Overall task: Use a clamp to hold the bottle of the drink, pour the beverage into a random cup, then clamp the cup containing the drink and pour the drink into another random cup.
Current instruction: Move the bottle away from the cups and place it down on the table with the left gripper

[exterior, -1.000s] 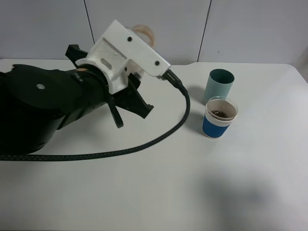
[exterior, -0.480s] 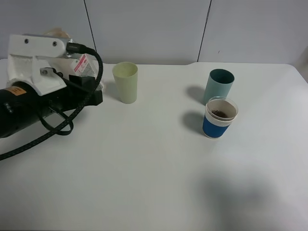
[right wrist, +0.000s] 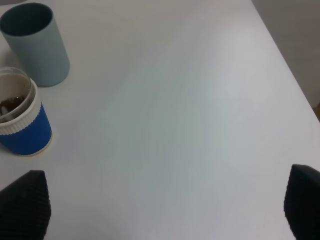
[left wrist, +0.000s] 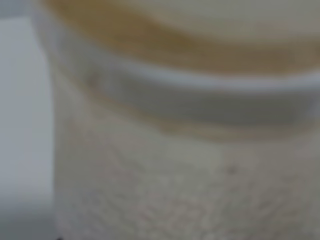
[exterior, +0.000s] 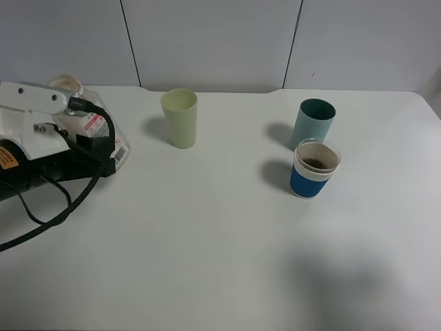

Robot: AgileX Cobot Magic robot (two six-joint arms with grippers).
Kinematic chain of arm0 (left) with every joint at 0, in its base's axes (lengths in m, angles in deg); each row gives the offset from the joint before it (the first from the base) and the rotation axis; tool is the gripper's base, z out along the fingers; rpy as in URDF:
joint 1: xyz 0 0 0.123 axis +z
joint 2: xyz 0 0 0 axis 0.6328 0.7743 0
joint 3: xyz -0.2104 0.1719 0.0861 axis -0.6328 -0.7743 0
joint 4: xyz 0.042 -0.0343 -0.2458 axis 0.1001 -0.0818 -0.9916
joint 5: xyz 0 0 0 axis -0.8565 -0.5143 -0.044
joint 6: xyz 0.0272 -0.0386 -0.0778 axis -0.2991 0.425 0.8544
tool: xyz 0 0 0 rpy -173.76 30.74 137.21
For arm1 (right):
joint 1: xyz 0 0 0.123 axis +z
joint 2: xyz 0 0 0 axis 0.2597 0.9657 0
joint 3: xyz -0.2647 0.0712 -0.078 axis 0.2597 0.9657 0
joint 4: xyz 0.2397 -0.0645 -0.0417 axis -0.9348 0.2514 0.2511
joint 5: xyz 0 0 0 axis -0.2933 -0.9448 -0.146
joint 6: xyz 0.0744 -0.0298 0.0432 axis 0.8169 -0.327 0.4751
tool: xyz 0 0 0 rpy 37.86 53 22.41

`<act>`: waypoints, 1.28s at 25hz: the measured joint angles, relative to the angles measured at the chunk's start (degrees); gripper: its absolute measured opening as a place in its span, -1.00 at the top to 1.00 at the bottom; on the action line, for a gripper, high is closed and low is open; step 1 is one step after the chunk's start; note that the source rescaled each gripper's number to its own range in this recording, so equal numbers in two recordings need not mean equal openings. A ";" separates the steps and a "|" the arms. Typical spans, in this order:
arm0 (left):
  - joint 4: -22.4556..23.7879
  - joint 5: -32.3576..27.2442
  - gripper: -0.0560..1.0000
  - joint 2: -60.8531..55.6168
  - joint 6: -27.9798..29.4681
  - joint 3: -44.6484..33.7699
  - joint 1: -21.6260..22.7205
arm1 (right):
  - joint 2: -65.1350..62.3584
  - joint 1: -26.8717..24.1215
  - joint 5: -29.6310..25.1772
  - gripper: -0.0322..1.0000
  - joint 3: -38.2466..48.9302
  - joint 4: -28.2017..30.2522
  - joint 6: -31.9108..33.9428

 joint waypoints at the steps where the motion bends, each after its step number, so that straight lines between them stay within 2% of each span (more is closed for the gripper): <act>1: 1.43 -1.34 0.86 0.00 0.24 -0.13 1.09 | 0.00 0.00 0.00 -0.61 0.00 0.00 0.00; 2: 4.04 -3.70 0.86 0.00 0.47 -0.19 2.95 | 0.00 0.00 0.00 -0.61 0.00 0.00 0.00; 6: 7.03 -7.24 0.86 0.00 0.70 -0.19 5.67 | 0.00 0.00 0.00 -0.61 0.00 0.00 0.00; 14: 8.05 -8.23 0.86 0.63 0.70 -0.19 9.61 | 0.00 0.00 0.00 -0.61 0.00 0.00 0.00; 17: 8.34 -7.64 0.86 1.81 0.70 -0.19 10.56 | 0.00 0.00 0.00 -0.61 0.00 0.00 0.00; 23: 10.00 -1.01 0.86 7.60 0.65 -0.19 13.65 | 0.00 0.00 0.00 -0.61 0.00 0.00 0.00; 32: 11.86 4.65 0.86 12.76 0.65 -0.19 16.14 | 0.00 0.00 0.00 -0.61 0.00 0.00 0.00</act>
